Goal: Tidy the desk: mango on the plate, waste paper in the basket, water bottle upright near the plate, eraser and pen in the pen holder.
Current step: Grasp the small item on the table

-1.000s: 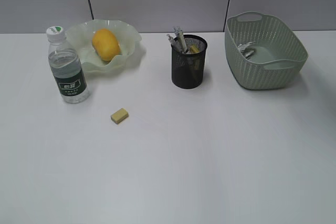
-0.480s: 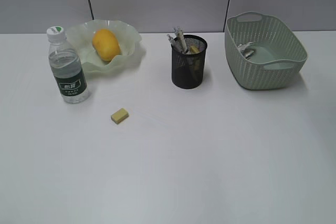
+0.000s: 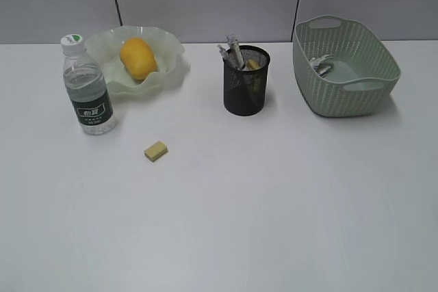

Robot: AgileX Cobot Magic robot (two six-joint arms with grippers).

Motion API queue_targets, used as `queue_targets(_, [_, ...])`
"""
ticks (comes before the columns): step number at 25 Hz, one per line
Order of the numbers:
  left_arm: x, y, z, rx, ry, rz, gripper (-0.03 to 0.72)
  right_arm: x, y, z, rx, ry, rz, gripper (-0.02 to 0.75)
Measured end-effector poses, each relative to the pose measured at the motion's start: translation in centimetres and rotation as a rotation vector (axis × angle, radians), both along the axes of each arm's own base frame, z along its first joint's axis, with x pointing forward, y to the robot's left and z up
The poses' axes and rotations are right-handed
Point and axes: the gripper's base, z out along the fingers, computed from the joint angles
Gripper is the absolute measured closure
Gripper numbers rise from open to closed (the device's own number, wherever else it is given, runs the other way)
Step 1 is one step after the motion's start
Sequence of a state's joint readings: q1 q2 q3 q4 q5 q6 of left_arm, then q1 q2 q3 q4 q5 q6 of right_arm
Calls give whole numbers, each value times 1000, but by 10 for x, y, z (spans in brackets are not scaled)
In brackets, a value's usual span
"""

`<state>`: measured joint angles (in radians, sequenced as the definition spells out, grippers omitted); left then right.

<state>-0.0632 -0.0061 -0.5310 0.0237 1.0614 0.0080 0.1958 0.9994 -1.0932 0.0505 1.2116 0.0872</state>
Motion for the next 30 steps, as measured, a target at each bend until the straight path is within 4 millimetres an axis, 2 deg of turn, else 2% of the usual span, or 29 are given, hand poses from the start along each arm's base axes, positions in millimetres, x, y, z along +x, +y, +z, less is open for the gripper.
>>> queue_targets(4, [0,0,0,0,0,0,141,-46,-9,-10,14,-59,0,290])
queue_targets(9, [0,0,0,-1,0,0,141,-92,-18,-32,35,-165,0,290])
queue_targets(16, [0,0,0,-1,0,0,141,-140,-28,-61,60,-424,25,290])
queue_targets(23, [0,0,0,-1,0,0,141,-172,-34,-85,37,-591,71,290])
queue_targets(30, [0,0,0,-1,-1,-1,141,-172,-34,-91,34,-589,77,290])
